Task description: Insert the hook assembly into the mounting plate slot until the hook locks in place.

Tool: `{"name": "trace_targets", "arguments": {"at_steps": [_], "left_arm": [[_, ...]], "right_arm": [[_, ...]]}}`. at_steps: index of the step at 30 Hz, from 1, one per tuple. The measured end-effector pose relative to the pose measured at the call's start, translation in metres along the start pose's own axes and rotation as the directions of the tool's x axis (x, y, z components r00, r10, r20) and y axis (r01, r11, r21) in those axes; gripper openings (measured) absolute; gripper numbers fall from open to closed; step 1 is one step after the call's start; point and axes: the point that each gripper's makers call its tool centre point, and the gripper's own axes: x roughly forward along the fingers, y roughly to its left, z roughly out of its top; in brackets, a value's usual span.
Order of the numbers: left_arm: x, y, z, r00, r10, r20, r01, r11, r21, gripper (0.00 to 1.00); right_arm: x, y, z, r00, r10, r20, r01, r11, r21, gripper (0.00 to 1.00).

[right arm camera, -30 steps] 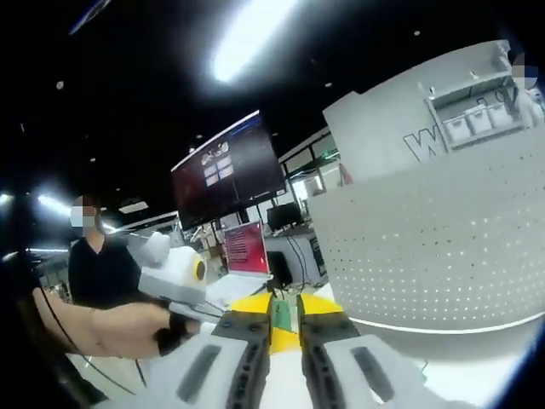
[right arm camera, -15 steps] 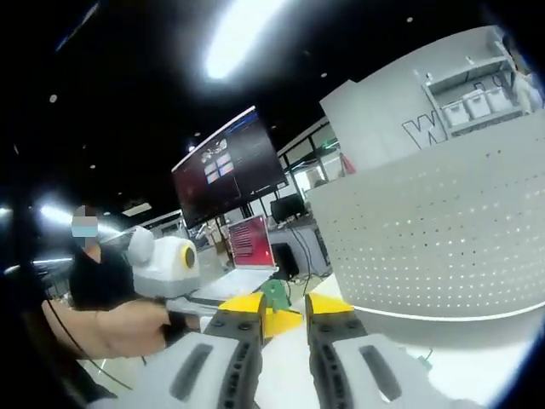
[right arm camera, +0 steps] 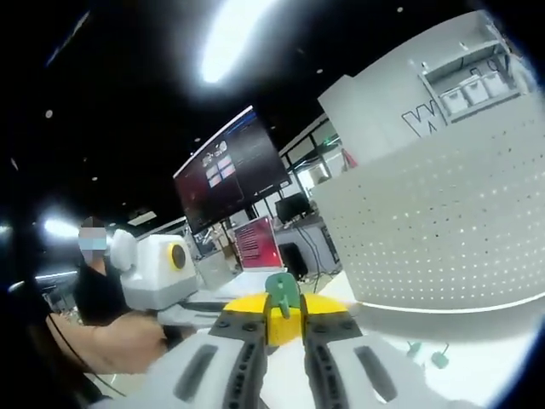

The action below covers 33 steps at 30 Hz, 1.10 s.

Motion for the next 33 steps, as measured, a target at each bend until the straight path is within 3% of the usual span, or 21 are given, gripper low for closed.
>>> {"name": "trace_targets", "arguments": {"at_steps": [6,12,14,18,22,27,30,33], "left_arm": [[0.002,-0.003,-0.001,1.000,-0.029,-0.011,0.030,0.999,0.034,0.01],[0.002,0.000,-0.002,1.000,-0.026,-0.012,0.026,0.998,0.063,0.01],[0.002,0.001,-0.002,1.000,-0.022,-0.018,0.023,0.997,0.074,0.01],[0.002,0.004,-0.010,0.998,-0.019,-0.056,0.024,0.996,0.090,0.01],[0.003,0.007,-0.019,0.996,-0.020,-0.090,0.028,0.996,0.084,0.02],[0.000,0.007,-0.021,0.995,-0.040,-0.089,0.050,0.993,0.110,0.04],[-0.001,0.011,-0.025,0.994,-0.010,-0.109,0.027,0.987,0.157,0.15],[-0.001,0.010,-0.030,0.993,-0.024,-0.117,0.038,0.991,0.125,0.24]], "right_arm": [[0.006,-0.004,-0.009,0.999,-0.009,-0.033,0.010,1.000,0.017,0.09],[0.009,-0.001,-0.009,0.999,-0.007,-0.033,0.007,1.000,0.001,0.02],[0.011,-0.002,-0.011,1.000,-0.013,-0.028,0.014,0.999,0.032,0.02],[0.013,-0.005,-0.017,0.999,-0.026,-0.041,0.027,0.999,0.033,0.00],[0.015,-0.010,-0.025,0.998,-0.032,-0.062,0.038,0.995,0.097,0.00],[0.017,-0.008,-0.026,0.997,-0.036,-0.071,0.042,0.995,0.093,0.00],[0.018,-0.008,-0.030,0.996,-0.031,-0.086,0.038,0.996,0.076,0.00],[0.018,-0.008,-0.029,0.996,-0.030,-0.085,0.036,0.997,0.062,0.00]]}}
